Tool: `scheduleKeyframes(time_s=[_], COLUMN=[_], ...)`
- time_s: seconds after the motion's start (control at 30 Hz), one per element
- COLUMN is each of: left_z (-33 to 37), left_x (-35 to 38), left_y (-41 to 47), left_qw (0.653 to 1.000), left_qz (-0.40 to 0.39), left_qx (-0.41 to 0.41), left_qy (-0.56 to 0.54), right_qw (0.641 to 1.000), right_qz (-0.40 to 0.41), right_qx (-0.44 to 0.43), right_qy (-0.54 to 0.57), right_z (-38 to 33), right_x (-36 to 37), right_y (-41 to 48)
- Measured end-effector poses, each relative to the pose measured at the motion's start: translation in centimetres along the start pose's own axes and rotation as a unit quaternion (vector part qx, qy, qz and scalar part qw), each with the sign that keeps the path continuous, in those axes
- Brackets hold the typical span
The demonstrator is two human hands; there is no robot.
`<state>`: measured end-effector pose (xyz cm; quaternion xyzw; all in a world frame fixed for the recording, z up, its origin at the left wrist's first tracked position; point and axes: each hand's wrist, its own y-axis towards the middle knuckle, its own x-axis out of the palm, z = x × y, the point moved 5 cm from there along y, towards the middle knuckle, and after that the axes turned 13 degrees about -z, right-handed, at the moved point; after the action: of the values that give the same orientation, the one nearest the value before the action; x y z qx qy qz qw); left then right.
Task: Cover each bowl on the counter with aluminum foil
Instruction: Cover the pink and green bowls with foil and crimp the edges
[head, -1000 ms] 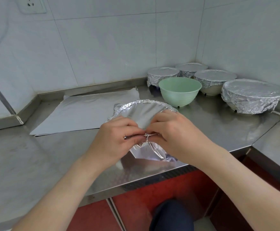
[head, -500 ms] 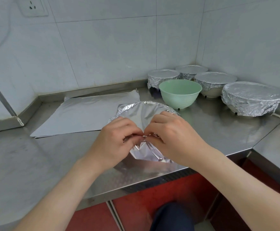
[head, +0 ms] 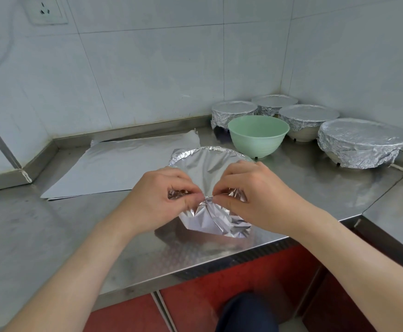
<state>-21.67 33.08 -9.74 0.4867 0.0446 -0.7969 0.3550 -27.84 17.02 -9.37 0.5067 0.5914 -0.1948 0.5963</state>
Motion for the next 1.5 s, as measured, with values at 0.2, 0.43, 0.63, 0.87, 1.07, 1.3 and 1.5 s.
scheduleKeyframes(time_s=[0.2, 0.43, 0.63, 0.87, 1.07, 1.3, 1.5], left_z=[-2.5, -5.0, -5.8, -5.2, -5.3, -5.5, -3.2], left_x=[-3.4, -1.8, -1.4, -1.2, -1.1, -1.1, -2.2], left_y=[5.7, 11.5, 12.7, 12.7, 12.7, 12.5, 11.1], left_qw=[0.99, 0.975, 0.982, 0.983, 0.982, 0.984, 0.987], left_qz=[0.035, -0.02, -0.019, -0.028, -0.04, -0.039, -0.046], left_qx=[-0.126, -0.172, -0.158, -0.108, -0.117, -0.116, -0.113], left_qy=[0.049, 0.137, 0.102, 0.145, 0.141, 0.131, 0.105], right_qw=[0.977, 0.959, 0.964, 0.967, 0.965, 0.964, 0.954], right_qz=[0.02, -0.058, -0.077, -0.087, -0.087, -0.1, -0.065], right_qx=[0.166, 0.255, 0.244, 0.236, 0.241, 0.242, 0.291], right_qy=[0.129, 0.113, 0.066, 0.043, 0.05, 0.051, 0.017], right_z=[4.4, 9.0, 9.8, 10.0, 10.2, 10.0, 10.1], right_x=[-3.1, -0.5, 0.4, 1.1, 1.4, 1.0, 0.7], right_y=[3.0, 9.1, 10.8, 11.0, 11.2, 10.3, 9.2])
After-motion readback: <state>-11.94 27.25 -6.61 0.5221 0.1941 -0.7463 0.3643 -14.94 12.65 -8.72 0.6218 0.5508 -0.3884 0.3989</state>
